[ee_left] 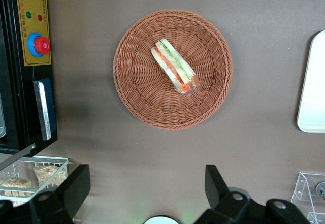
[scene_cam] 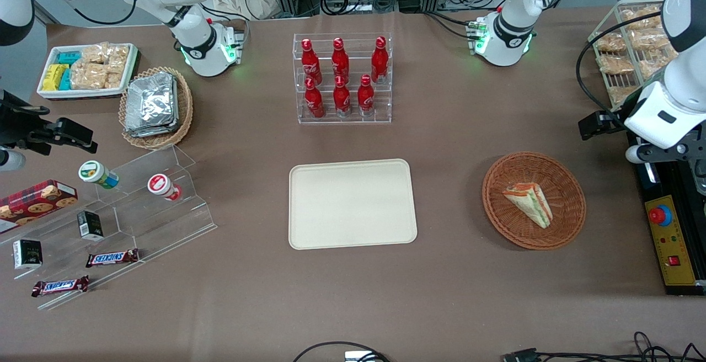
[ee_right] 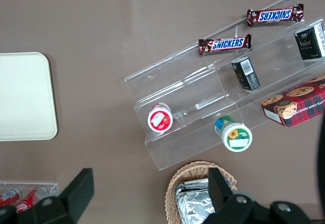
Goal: Place sandwich from basket to tray
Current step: 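Move the left gripper over the sandwich in the wicker basket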
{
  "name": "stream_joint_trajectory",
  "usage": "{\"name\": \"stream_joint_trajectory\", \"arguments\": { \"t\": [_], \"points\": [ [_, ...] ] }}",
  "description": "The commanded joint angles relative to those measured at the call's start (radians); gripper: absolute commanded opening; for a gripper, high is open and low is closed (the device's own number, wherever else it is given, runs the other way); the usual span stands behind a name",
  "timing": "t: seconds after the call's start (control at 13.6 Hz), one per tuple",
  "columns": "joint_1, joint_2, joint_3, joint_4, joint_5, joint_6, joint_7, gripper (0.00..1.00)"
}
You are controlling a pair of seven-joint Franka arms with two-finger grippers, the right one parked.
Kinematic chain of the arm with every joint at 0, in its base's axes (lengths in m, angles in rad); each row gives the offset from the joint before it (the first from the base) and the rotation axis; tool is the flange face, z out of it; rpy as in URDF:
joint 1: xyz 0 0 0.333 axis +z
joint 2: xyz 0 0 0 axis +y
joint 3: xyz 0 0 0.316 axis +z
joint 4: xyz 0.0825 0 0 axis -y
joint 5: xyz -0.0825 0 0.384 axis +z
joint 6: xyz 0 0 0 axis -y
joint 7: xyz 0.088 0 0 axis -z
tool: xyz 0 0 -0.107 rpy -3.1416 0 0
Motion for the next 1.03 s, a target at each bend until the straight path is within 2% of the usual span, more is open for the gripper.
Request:
{"name": "stream_joint_trajectory", "arguments": {
  "t": [0.0,0.81,0.96],
  "points": [
    [0.005,-0.005,-0.004,0.002,-0.018,-0.003,-0.010,1.00],
    [0.007,-0.003,-0.001,0.003,-0.018,-0.010,-0.014,1.00],
    [0.033,0.001,-0.003,-0.008,-0.020,-0.021,-0.086,1.00]
  ]
}}
